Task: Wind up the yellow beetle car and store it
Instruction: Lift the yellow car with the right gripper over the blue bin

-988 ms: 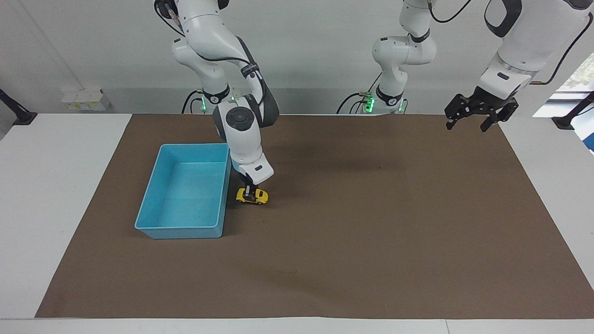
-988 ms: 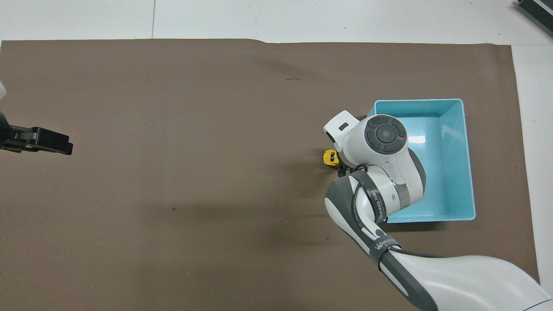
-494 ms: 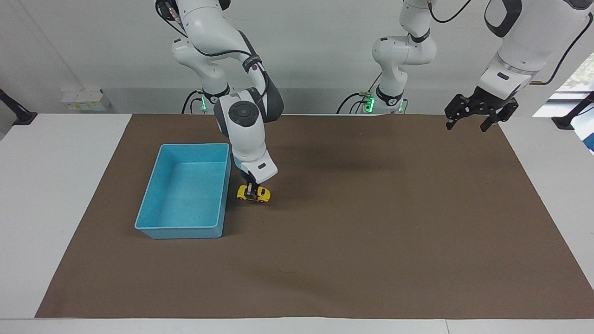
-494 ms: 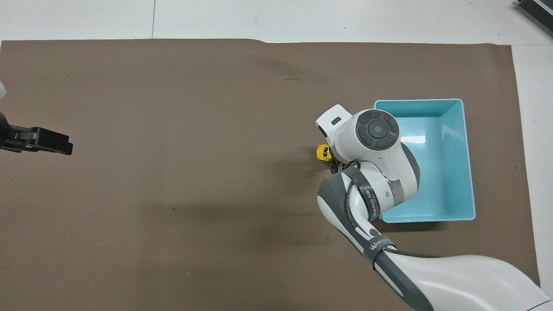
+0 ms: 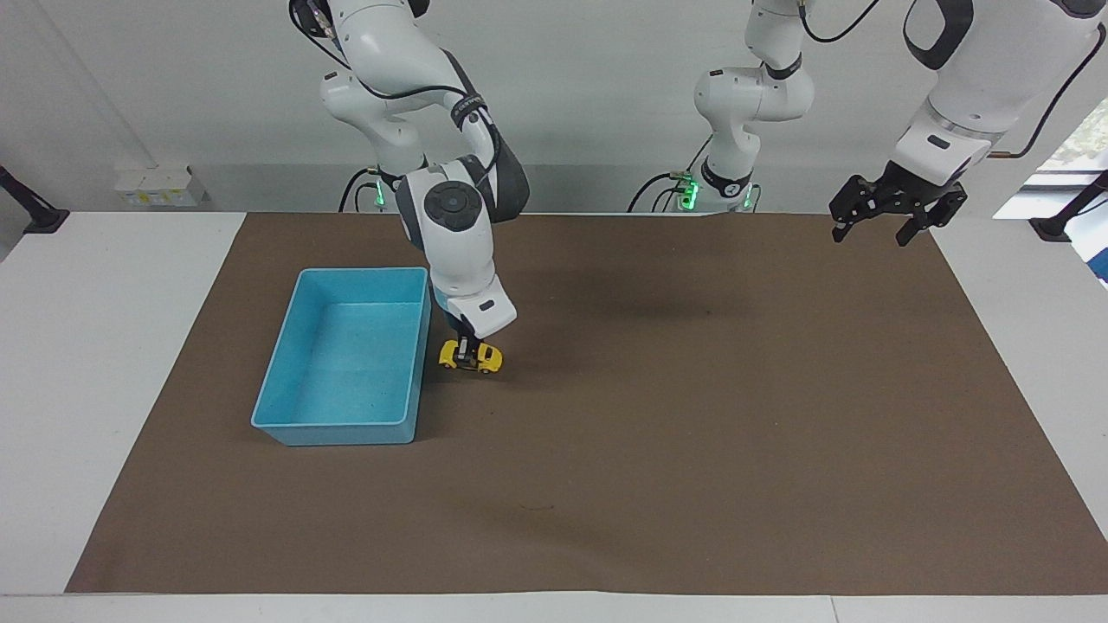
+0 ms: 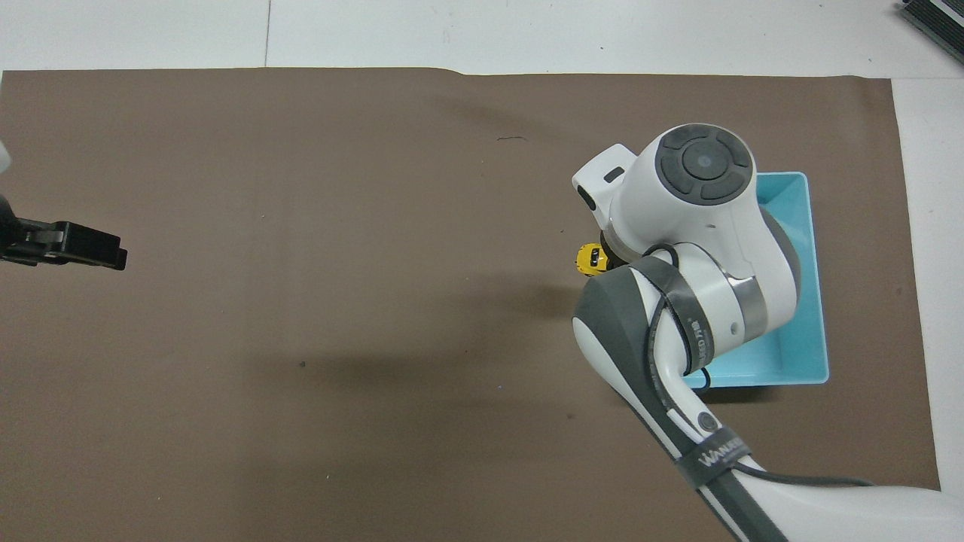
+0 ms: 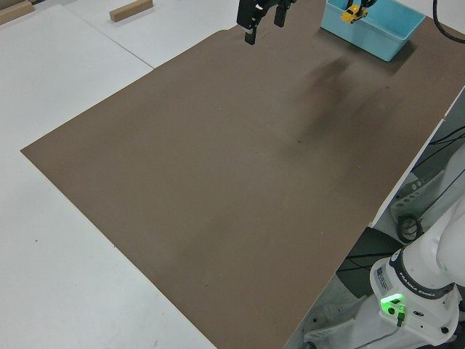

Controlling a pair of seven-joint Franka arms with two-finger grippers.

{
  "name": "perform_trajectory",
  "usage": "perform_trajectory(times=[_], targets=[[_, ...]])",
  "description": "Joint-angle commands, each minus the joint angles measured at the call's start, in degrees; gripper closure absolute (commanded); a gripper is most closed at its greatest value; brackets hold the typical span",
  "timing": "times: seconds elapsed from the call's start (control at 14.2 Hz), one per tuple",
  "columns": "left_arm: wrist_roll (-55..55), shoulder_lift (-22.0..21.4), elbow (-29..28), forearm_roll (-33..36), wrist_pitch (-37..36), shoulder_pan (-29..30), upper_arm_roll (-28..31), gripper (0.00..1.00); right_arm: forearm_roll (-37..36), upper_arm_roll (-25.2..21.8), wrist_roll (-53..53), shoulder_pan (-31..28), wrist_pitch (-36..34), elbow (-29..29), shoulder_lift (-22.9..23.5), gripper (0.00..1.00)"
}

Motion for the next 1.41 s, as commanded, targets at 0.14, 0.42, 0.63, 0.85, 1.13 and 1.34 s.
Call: perform_trajectory(times=[0.14,0.42,0.63,0.85,1.13,1.34], targets=[[-0.5,-1.2,-0.9,0.5,-0.6,0.4,-0.2,0.00,-0.9,0.1,-10.8,-7.5,-2.5,-2.3,-2.0,1.00],[-0.5,-1.2,-0.9,0.5,-0.6,0.4,-0.2,0.00,-0.9,0.1,-17.7,-13.3,-0.3,-5.8,-3.2,1.00],[-0.5,-1.2,-0.9,0.5,-0.6,0.4,-0.2,0.00,-0.9,0.1,-19.7,-13.8,4.9,-12.5,-6.4,1.00],[-0.5,-1.2,-0.9,0.5,-0.6,0.4,-0.2,0.00,-0.8,0.2,-20.2,-13.4,12.0,-21.3,-10.5,1.00],[-0.5,-1.2,-0.9,0.5,-0.6,0.4,-0.2,0.00,-0.9,0.0,-22.5,-14.2,17.1,-26.9,-12.2,1.00],[-0.5,-1.2,-0.9,0.5,-0.6,0.4,-0.2,0.00,-1.2,0.0,-25.1,-17.2,20.7,-30.2,-12.1,1.00]])
